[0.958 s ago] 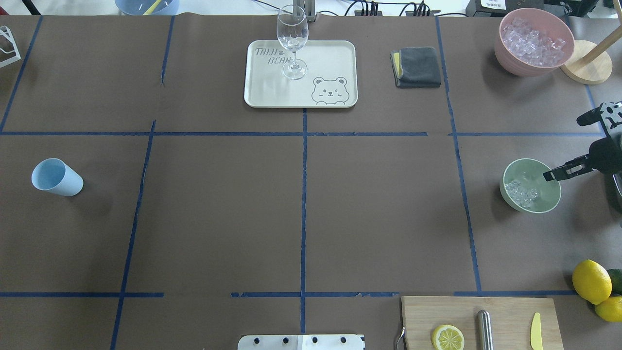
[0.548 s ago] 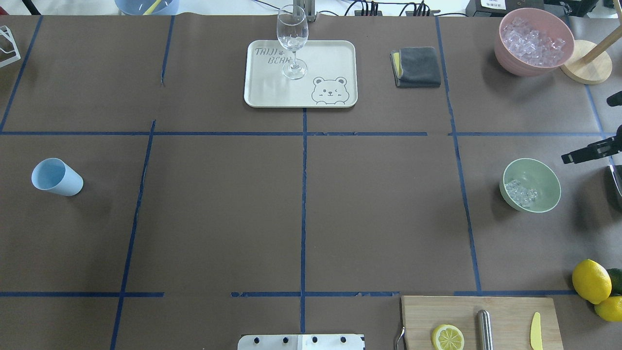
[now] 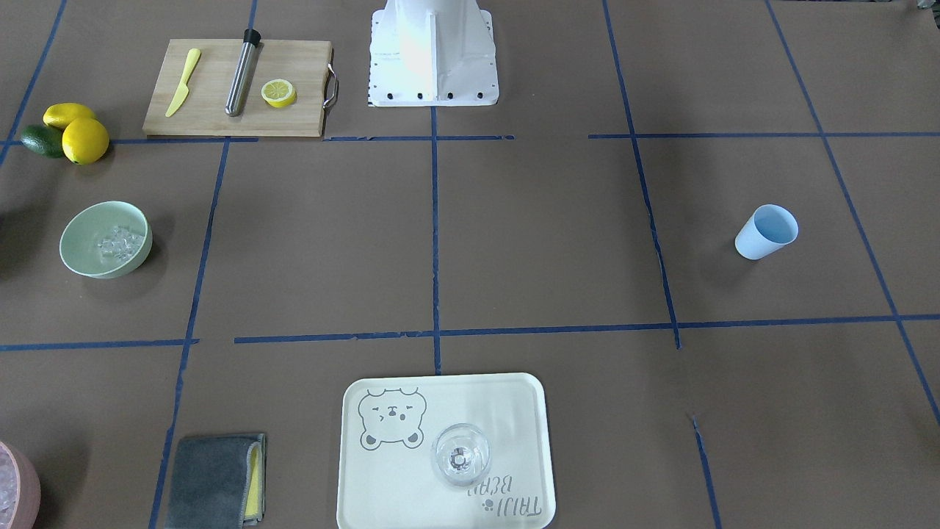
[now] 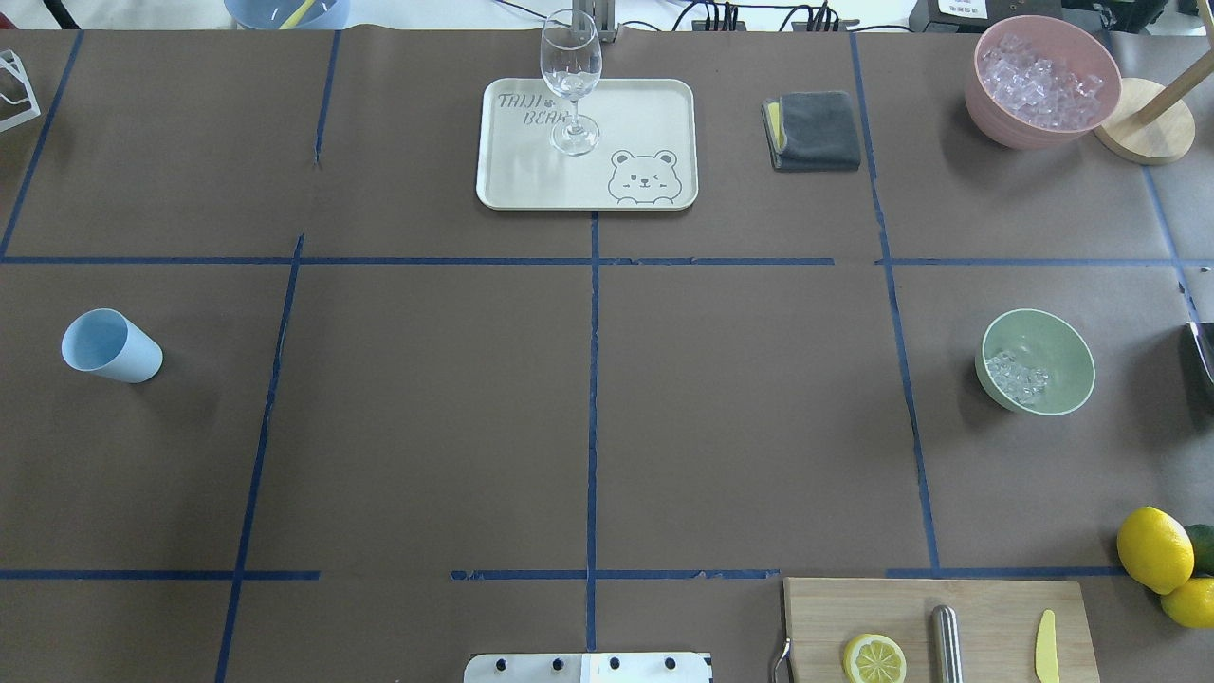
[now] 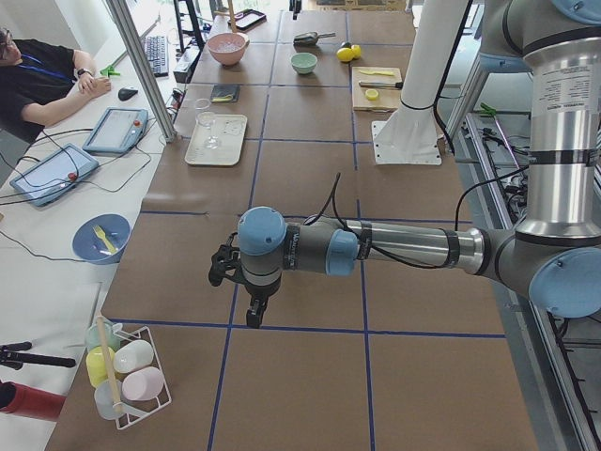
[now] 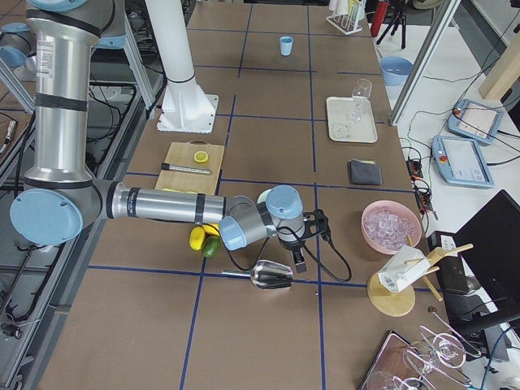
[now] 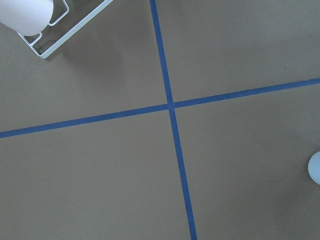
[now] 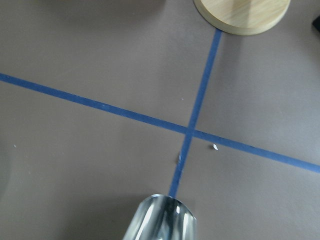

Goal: Pour ice into bowl

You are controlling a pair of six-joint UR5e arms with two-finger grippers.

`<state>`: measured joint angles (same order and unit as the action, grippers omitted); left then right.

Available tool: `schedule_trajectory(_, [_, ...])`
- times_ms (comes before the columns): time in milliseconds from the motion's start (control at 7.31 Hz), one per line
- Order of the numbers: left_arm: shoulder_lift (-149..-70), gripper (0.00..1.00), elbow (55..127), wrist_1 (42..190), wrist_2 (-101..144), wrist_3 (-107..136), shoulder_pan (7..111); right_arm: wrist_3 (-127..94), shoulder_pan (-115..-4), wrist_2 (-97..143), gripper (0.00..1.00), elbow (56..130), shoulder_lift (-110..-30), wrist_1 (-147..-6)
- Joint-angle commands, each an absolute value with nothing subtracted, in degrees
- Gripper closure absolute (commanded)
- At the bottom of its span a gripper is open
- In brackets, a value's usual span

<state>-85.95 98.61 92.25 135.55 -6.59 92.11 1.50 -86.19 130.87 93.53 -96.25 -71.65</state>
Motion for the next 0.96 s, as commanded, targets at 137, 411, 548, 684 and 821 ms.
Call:
schedule_trajectory(137, [-86.0, 0.00, 98.7, 92.2, 135.6, -6.6, 92.1, 7.7, -91.1, 132.4, 0.00, 99.4, -97.6, -93.2])
schedule_trajectory(411, [-85.8, 0.00, 98.8, 91.9, 135.8, -6.6, 92.0, 7.6, -91.1, 133.6, 0.00, 99.0, -97.7, -92.9])
schedule_trajectory(548, [-85.7, 0.00, 98.7, 91.8, 135.8, -6.6, 92.1, 7.6, -91.0, 133.7, 0.00, 98.4, -97.6, -93.0])
schedule_trajectory(684, [-85.6, 0.00, 98.4, 92.1, 135.8, -6.6, 92.1, 8.3, -91.1, 133.7, 0.00, 98.3, -97.9, -92.6])
schedule_trajectory(821, [-85.6, 0.00, 98.2, 92.1, 135.8, -6.6, 92.1, 8.5, -91.1, 133.8, 0.00, 98.3, -97.8, -92.3])
